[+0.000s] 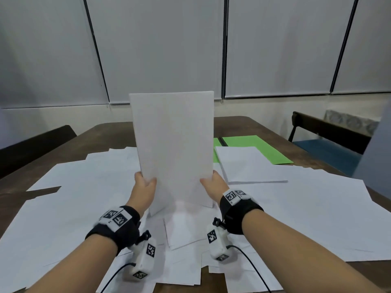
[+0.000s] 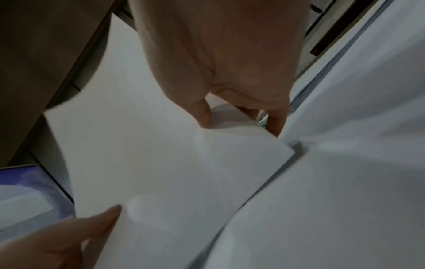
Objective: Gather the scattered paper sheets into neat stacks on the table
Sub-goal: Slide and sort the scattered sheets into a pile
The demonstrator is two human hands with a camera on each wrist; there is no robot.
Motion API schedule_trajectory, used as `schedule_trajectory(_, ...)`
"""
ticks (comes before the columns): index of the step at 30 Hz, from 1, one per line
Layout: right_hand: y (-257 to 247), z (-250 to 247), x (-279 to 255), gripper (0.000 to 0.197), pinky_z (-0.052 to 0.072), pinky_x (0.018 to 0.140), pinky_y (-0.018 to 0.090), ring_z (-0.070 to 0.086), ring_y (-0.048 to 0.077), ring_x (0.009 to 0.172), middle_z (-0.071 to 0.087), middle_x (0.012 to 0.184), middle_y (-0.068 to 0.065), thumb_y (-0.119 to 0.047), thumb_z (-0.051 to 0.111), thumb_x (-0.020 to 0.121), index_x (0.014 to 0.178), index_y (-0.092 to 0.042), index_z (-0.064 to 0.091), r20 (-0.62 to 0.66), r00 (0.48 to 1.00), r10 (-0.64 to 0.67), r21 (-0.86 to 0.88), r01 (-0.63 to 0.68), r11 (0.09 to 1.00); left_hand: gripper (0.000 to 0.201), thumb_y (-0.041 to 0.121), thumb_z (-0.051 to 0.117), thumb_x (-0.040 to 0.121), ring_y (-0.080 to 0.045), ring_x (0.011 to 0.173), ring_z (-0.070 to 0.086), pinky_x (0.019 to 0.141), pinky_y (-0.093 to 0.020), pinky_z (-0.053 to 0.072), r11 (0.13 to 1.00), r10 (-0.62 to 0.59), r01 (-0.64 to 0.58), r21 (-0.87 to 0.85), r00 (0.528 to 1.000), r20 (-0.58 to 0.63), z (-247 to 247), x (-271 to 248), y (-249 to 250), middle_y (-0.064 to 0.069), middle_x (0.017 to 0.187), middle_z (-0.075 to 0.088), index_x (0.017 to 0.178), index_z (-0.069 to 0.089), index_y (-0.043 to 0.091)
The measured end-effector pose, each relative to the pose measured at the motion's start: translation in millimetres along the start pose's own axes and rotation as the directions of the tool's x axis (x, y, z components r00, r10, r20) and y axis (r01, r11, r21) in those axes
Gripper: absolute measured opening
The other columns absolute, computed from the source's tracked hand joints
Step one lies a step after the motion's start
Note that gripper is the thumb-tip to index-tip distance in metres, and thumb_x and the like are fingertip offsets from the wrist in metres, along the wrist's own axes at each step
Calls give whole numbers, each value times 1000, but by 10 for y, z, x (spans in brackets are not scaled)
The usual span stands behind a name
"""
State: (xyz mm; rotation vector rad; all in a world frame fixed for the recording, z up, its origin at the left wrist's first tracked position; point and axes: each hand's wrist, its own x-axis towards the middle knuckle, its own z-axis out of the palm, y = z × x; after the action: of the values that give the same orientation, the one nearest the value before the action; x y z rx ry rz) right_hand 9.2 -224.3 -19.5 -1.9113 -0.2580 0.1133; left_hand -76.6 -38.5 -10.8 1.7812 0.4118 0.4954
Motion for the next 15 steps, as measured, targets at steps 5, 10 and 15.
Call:
schedule_trajectory(5, 23, -362, 211, 30, 43, 80, 25, 58, 27, 105, 59, 110, 10, -6, 49, 91, 121, -2, 52, -80, 996, 31, -38, -34, 999, 32, 17, 46, 96, -27, 106, 55, 81, -35, 48, 992, -75, 62, 109, 991, 115, 231, 267, 149, -4, 118, 55, 127, 39, 13)
schedule_trajectory(10, 142, -1075, 556, 28, 46, 80, 27, 59, 28, 98, 61, 106, 14, -5, 49, 90, 116, 1, 56, -139, 979, 151, -154, -172, 973, 32, 18, 50, 93, -33, 102, 62, 90, -43, 50, 984, -177, 176, 32, 943, 283, 916, 575, 268, -13, 117, 63, 123, 51, 7)
schedule_trajectory(15, 358, -1686, 901, 44, 40, 84, 28, 49, 32, 126, 49, 138, 18, -10, 50, 94, 137, -1, 44, -144, 960, 242, -237, -270, 933, 20, 10, 50, 95, -30, 93, 59, 84, -42, 49, 968, -252, 241, 74, 932, 261, 1753, 870, 332, -21, 100, 58, 76, 52, 5)
